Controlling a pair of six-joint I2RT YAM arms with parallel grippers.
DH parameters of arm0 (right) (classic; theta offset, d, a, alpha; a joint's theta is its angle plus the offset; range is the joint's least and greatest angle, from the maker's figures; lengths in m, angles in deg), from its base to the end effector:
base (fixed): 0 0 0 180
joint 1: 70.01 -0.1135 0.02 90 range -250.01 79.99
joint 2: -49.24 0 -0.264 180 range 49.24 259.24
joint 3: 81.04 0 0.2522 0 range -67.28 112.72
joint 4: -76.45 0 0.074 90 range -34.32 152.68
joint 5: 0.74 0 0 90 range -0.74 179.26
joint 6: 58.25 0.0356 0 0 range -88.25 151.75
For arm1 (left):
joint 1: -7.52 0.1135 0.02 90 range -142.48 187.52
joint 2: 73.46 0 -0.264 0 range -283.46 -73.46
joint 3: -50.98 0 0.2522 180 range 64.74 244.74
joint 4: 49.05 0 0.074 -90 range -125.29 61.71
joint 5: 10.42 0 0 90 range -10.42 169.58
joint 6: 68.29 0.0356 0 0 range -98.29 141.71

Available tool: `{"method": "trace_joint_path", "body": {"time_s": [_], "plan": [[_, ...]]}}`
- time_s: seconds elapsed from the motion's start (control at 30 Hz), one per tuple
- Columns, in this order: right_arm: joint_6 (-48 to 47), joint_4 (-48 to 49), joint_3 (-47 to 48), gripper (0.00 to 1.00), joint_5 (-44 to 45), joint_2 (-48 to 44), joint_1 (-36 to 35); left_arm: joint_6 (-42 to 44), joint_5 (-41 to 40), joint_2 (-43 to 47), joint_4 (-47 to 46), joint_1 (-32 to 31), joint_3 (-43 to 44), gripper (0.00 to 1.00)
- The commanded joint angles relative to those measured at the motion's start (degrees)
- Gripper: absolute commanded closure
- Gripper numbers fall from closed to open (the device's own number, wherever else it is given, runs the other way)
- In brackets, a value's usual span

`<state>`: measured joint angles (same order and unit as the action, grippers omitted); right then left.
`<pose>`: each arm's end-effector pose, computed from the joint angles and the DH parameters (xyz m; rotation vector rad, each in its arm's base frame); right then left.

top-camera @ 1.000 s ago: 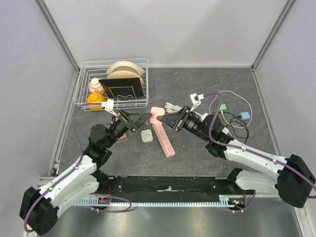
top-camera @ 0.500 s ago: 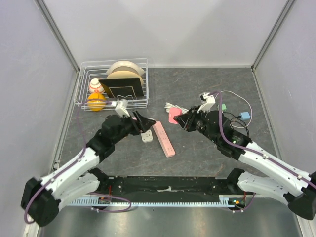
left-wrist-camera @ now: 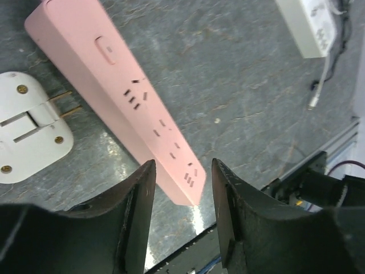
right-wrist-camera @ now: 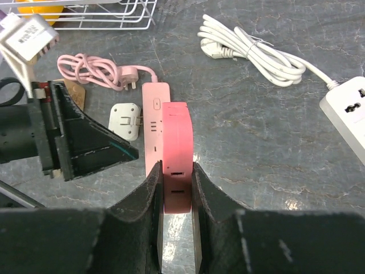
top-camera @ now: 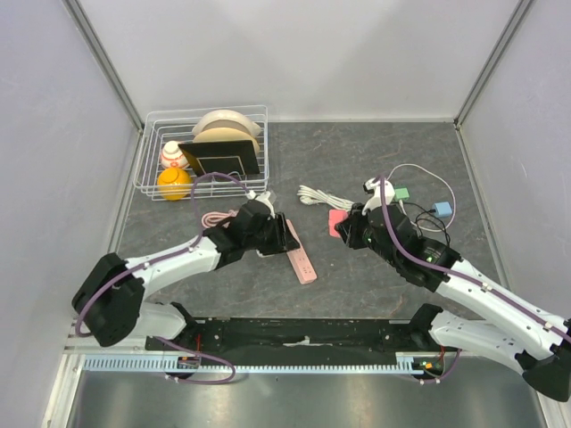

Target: Insert the plug

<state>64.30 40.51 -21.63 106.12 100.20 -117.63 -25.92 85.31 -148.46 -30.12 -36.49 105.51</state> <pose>0.1418 0.1401 0.3057 -0.0868 2.0757 0.5740 0.1935 -0.1919 0.2109 -0.0194 2.4401 -0.9121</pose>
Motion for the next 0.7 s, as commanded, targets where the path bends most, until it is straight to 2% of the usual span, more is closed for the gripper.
{"method": "trace_joint_path", "body": {"time_s": [0.0,0.2,0.23,0.3,0.53,0.67], "plan": [[-1.7,-0.41,2.34,1.0,-0.24,0.45,-0.02,0.26,-3.1,-4.26,1.42,-0.2,2.47,0.5],[-2.76,-0.41,2.87,1.0,-3.5,2.56,-0.02,0.7,-3.8,-8.66,0.89,-0.29,3.78,0.54],[-2.76,-0.41,2.87,1.0,-4.03,2.83,-0.02,0.53,-4.15,-9.45,1.07,-0.29,3.96,0.56],[-3.2,-0.41,3.3,1.0,-5.95,3.79,-0.02,0.0,-5.2,-9.99,1.86,-0.29,4.05,0.68],[-3.9,-2.25,5.59,1.0,-12.64,9.24,-0.55,-1.14,-5.65,-11.83,2.56,-0.2,2.38,0.79],[-4.43,-4.8,7.96,1.0,-13.09,12.4,-1.86,-1.32,-5.47,-14.11,2.74,-0.2,2.21,0.87]]}}
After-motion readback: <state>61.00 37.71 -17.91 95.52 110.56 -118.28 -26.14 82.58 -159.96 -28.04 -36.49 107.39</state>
